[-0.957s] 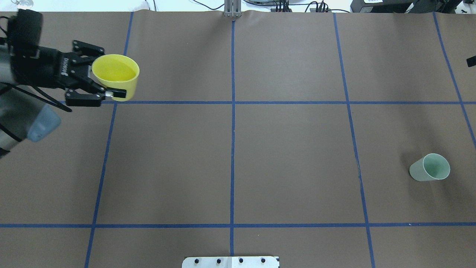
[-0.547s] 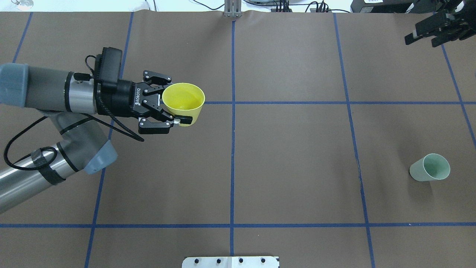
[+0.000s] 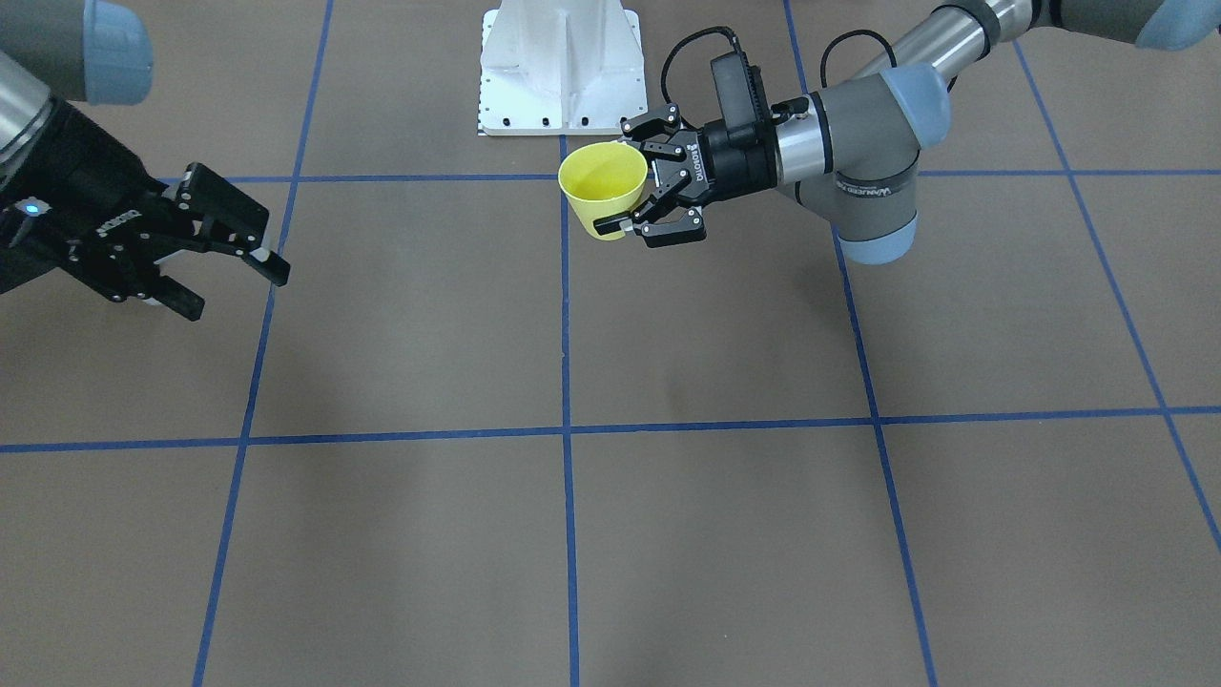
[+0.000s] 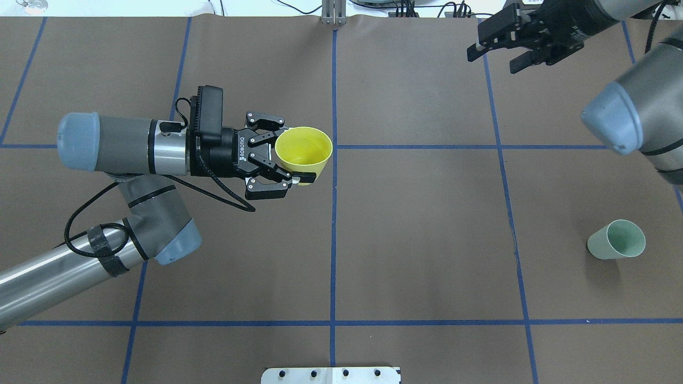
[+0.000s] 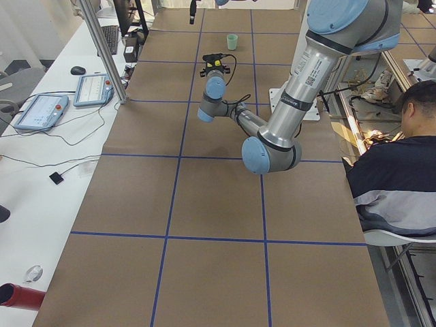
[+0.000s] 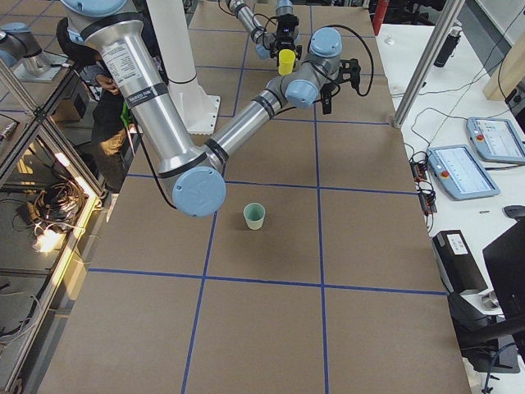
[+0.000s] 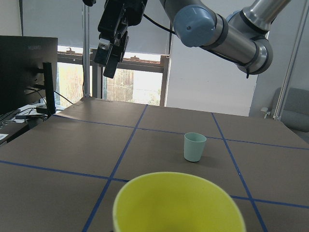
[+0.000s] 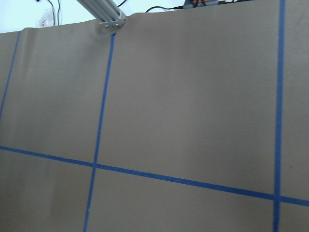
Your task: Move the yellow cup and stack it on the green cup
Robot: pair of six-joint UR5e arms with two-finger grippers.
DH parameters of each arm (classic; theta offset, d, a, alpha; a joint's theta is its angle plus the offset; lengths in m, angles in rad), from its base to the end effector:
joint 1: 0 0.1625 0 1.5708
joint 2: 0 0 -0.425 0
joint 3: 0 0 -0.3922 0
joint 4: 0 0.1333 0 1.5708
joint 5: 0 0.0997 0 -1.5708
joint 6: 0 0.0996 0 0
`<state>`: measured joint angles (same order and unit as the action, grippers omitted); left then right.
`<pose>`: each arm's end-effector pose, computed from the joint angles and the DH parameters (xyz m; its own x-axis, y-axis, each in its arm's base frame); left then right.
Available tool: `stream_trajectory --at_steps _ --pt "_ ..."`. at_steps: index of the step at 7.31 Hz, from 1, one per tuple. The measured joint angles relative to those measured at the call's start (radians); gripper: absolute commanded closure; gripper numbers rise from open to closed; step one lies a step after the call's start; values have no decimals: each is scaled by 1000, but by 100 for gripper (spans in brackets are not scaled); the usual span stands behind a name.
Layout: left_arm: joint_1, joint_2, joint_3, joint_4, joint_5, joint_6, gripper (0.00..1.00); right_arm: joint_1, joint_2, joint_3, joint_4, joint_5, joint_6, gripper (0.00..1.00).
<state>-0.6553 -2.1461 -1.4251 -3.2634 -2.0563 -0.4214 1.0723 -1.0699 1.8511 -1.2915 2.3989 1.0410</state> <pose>0.4312 -0.4409 0.2247 0.0343 0.9915 -0.1253 0.4706 0.0946 0.8773 -0.2295 -0.5469 0.2050 0.3464 -0.0785 0.9348 -0.1293 0.9830 0.1305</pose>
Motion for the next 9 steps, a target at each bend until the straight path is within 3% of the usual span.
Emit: stream_trajectory --at_steps 3,9 --pt "32 -11 19 -1 49 4 80 -150 85 6 -19 -69 180 0" --pt "54 -12 25 -1 71 9 79 -378 266 28 -346 -295 252 1"
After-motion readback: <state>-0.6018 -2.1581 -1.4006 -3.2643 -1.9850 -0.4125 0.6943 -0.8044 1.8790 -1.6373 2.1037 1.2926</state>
